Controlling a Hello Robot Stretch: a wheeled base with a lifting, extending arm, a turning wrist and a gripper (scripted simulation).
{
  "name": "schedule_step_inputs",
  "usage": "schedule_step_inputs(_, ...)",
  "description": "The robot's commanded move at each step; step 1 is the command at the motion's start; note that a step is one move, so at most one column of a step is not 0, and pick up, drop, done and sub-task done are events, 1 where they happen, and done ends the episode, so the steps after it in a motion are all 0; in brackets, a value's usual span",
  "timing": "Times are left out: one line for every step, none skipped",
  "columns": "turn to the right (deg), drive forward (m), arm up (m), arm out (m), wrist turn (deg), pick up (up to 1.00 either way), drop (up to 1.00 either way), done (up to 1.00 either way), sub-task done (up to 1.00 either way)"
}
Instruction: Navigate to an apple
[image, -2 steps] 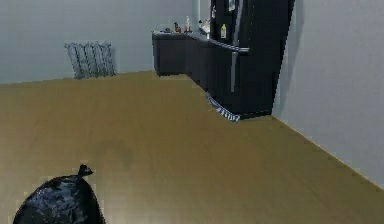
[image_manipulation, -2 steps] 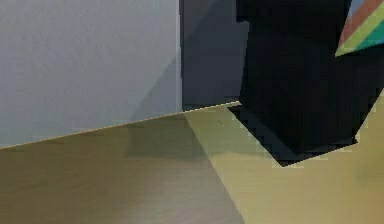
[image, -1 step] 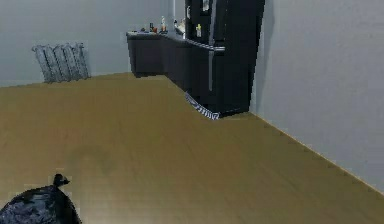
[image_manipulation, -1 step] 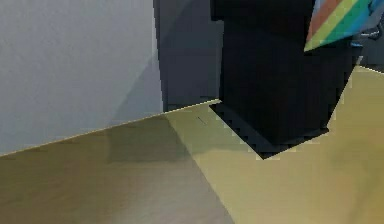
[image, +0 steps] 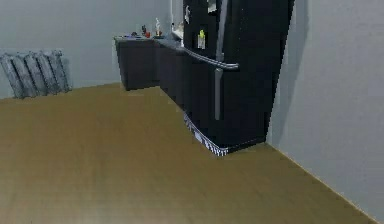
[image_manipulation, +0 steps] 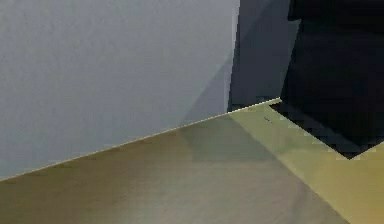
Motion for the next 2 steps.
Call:
schedule_step_inputs(-21.0, 0.0, 0.0, 0.0, 0.0, 0.0, 0.0, 0.0, 0.0)
schedule_step_inputs(0.0, 1.0, 0.0, 0.0, 0.0, 0.0, 0.0, 0.0, 0.0)
